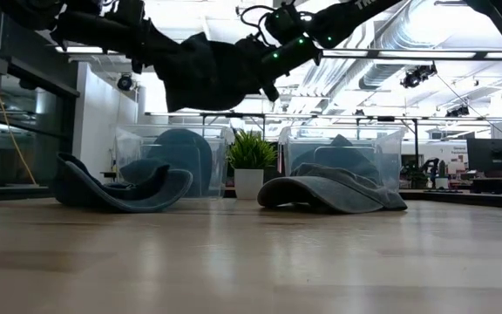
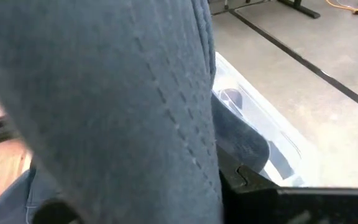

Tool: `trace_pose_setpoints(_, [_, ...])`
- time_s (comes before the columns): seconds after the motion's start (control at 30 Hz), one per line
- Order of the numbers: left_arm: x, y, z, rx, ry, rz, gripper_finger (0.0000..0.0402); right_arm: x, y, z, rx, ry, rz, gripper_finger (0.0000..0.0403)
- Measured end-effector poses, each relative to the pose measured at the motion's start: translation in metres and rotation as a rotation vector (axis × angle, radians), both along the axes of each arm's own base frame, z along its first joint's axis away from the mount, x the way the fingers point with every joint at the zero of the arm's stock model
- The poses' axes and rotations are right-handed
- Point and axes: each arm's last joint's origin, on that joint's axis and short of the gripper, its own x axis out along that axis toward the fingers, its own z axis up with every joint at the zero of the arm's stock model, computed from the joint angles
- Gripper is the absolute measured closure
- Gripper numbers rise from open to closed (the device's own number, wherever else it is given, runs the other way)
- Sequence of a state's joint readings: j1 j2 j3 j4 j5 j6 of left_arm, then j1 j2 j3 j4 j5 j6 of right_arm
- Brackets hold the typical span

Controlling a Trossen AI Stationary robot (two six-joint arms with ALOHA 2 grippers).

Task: Pick & Place hat
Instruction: Put the bottom blue cap into the left transparent bin

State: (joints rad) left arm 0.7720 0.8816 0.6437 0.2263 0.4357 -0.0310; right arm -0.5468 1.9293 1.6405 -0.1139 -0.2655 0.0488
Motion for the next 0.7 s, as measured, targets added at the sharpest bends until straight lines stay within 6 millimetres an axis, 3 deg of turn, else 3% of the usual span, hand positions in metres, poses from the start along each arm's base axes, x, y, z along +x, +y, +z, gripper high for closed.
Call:
trace_pose_setpoints(0.17, [-0.005, -0.003, 0.006, 0.081, -0.005, 0.04, 0.017, -0.001, -0.002, -0.001, 0.002, 0.01, -0.01, 0.0401])
trace_pose_setpoints(0.3, [-0.014, -0.008, 0.014, 0.163, -0.021, 0.144, 0.0126, -0.004, -0.004, -0.002, 0.03, 0.02, -0.026, 0.0401])
trace_pose_setpoints(0.7, [-0.04, -0.028, 0.034, 0.244, -0.105, 0.281, 0.0104, -0.006, -0.007, -0.003, 0.12, -0.002, -0.016, 0.0401])
